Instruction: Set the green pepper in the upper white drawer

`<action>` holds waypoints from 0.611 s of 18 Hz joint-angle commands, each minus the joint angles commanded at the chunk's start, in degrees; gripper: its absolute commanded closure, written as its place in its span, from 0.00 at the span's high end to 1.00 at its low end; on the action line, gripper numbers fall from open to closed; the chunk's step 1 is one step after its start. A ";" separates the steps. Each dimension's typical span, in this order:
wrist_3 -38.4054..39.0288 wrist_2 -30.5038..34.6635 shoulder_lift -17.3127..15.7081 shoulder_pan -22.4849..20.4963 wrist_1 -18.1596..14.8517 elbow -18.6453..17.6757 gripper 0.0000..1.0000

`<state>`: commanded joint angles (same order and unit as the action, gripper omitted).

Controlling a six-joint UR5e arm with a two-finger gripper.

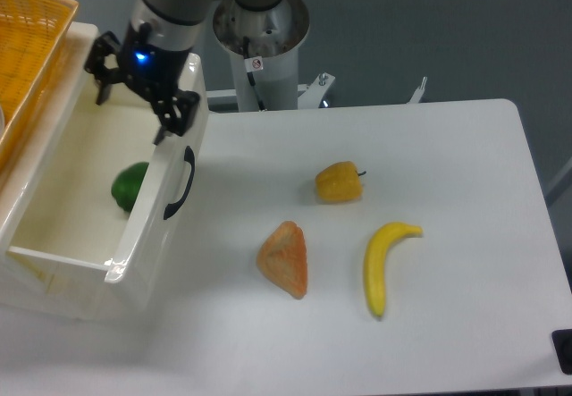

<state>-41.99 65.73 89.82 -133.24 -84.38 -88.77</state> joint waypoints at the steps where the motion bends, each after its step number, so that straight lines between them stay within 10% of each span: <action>1: -2.11 1.76 -0.09 -0.44 0.00 0.09 1.00; 11: -13.46 17.05 0.44 -1.41 0.35 -1.14 1.00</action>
<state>-55.46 82.78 90.26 -134.65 -84.02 -89.91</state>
